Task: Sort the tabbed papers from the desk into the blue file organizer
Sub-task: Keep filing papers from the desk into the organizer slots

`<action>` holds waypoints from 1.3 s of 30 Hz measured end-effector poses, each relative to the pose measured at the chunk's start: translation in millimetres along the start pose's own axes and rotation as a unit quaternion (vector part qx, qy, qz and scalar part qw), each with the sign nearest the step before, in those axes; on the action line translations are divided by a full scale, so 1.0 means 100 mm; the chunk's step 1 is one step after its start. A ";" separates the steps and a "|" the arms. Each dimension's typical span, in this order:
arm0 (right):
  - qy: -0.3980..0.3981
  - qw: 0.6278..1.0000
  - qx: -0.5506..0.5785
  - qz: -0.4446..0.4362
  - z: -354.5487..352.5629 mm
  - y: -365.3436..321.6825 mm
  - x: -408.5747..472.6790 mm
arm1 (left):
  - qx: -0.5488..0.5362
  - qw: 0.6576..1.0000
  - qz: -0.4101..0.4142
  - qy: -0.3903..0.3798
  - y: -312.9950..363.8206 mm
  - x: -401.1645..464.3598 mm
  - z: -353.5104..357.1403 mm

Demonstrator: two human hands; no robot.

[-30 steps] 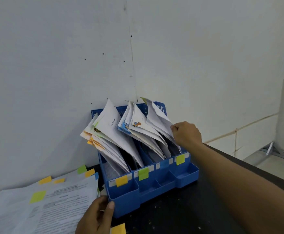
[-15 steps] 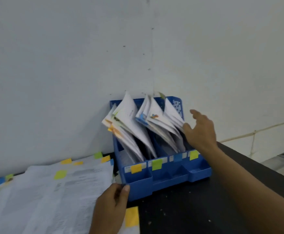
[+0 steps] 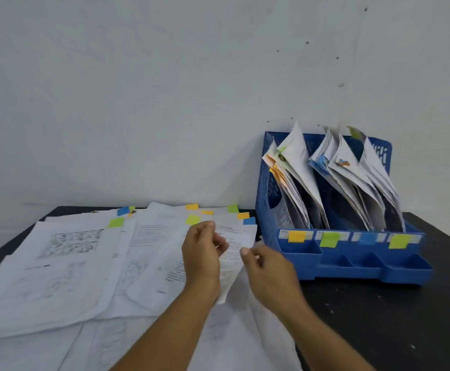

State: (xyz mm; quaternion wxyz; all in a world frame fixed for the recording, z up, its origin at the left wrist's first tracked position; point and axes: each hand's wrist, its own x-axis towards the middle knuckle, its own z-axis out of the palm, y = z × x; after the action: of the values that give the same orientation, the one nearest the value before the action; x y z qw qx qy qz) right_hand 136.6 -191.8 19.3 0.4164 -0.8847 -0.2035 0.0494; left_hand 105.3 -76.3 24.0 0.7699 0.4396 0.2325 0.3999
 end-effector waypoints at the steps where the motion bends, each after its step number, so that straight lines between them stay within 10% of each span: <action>1: -0.021 0.999 0.024 0.041 0.09 0.02 0.04 | -0.015 1.000 -0.004 0.014 0.00 -0.01 -0.06; 10: -0.039 0.988 0.102 0.112 0.36 -0.06 0.14 | -0.058 0.994 -0.094 0.019 -0.07 -0.09 -0.26; 24: -0.052 0.974 0.217 0.042 -0.11 -0.04 0.05 | 0.329 0.931 0.124 0.101 0.11 0.23 -0.63; 32: -0.119 0.975 0.187 0.008 -0.69 0.00 -0.22 | 0.228 0.973 0.032 -0.005 0.39 0.20 -0.61; 39: -0.024 0.983 0.181 -0.001 -1.17 0.02 -0.48 | 0.179 0.974 0.036 -0.136 0.52 -0.07 -0.38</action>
State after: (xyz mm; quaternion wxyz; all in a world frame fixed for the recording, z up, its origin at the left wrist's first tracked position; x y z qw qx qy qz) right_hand 123.1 -296.3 90.0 0.5644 -0.7934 -0.2017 0.1064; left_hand 52.6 -48.2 49.4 0.6880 0.6291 0.1773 0.3155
